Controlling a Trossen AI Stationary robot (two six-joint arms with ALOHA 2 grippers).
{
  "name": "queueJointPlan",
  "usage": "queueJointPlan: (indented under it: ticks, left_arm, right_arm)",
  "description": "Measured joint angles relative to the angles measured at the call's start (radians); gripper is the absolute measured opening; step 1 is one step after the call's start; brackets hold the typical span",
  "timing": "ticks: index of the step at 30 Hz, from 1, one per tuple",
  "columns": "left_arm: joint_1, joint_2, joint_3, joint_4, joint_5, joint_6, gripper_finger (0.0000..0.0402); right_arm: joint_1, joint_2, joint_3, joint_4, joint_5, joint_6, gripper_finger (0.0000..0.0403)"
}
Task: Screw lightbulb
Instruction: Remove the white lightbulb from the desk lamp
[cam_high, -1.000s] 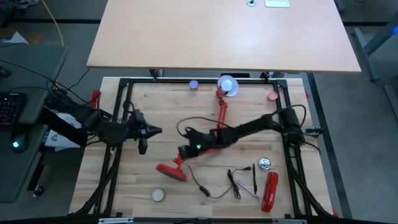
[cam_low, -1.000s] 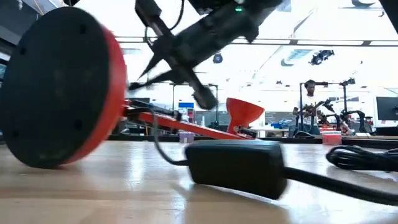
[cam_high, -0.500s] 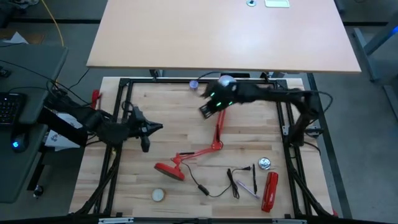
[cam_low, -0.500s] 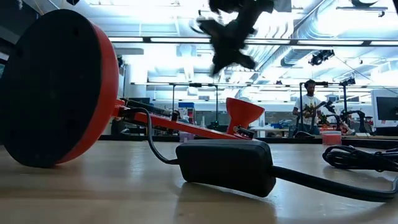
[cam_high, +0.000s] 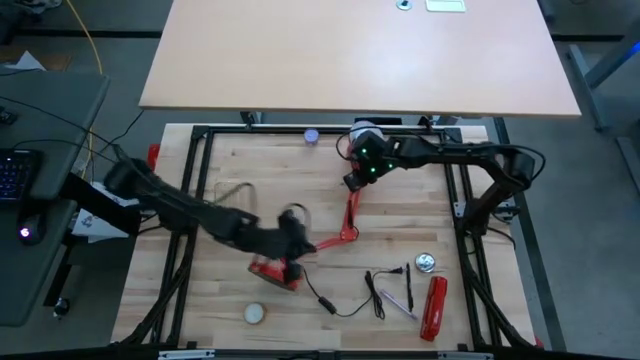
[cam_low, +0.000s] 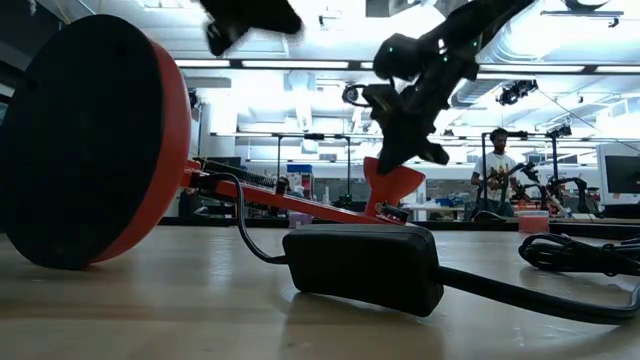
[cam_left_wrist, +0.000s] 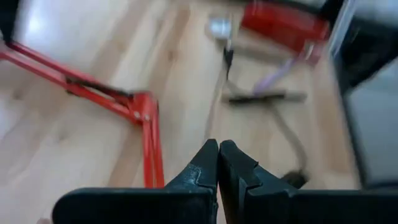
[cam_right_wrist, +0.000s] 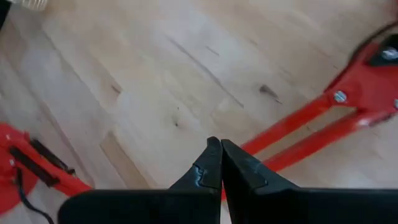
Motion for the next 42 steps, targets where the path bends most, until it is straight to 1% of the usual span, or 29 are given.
queueJointPlan:
  ticks: [4, 6, 9, 13, 18, 21, 24, 26, 29, 32, 34, 38, 42]
  left_arm:
    - [0.056, 0.186, 0.144, -0.128, 0.158, 0.067, 0.0000]
    - [0.070, 0.267, 0.218, -0.190, 0.189, 0.050, 0.0000]
    - [0.076, 0.361, 0.288, -0.226, 0.191, -0.019, 0.0000]
    - [0.071, 0.445, 0.325, -0.241, 0.182, -0.179, 0.0000]
    - [0.058, 0.491, 0.325, -0.314, 0.086, -0.388, 0.0000]
    - [0.057, 0.494, 0.325, -0.373, 0.064, -0.470, 0.0000]
    - [0.046, 0.490, 0.325, -0.445, 0.059, -0.513, 0.0000]
    - [0.034, 0.484, 0.325, -0.515, 0.036, -0.533, 0.0000]
    - [0.013, 0.483, 0.327, -0.604, -0.001, -0.577, 0.0000]
    - [0.001, 0.484, 0.325, -0.663, -0.023, -0.599, 0.0000]
    - [-0.003, 0.484, 0.324, -0.674, -0.045, -0.606, 0.0000]
    - [-0.006, 0.484, 0.324, -0.674, -0.069, -0.607, 0.0000]
    - [-0.006, 0.484, 0.324, -0.670, -0.086, -0.588, 0.0000]
  right_arm:
    - [-0.035, 0.024, 0.000, -0.001, -0.066, -0.103, 0.0000]
    - [-0.048, 0.036, -0.002, -0.001, -0.082, -0.159, 0.0000]
    - [-0.062, 0.044, -0.001, 0.017, -0.086, -0.235, 0.0000]
    - [-0.065, 0.074, -0.001, 0.039, -0.086, -0.289, 0.0000]
    - [-0.065, 0.107, -0.002, 0.116, -0.068, -0.316, 0.0000]
    - [-0.065, 0.122, -0.001, 0.128, -0.054, -0.303, 0.0000]
    - [-0.055, 0.124, -0.006, 0.112, -0.034, -0.257, 0.0000]
    - [-0.045, 0.118, -0.005, 0.113, 0.008, -0.190, 0.0000]
    - [-0.019, 0.114, -0.005, 0.122, 0.116, 0.017, 0.0000]
    - [0.035, 0.113, -0.005, 0.186, 0.279, 0.245, 0.0000]
    - [0.064, 0.123, -0.005, 0.256, 0.346, 0.344, 0.0000]
    - [0.074, 0.157, -0.005, 0.355, 0.348, 0.414, 0.0000]
    - [0.081, 0.214, -0.005, 0.358, 0.373, 0.486, 0.0000]
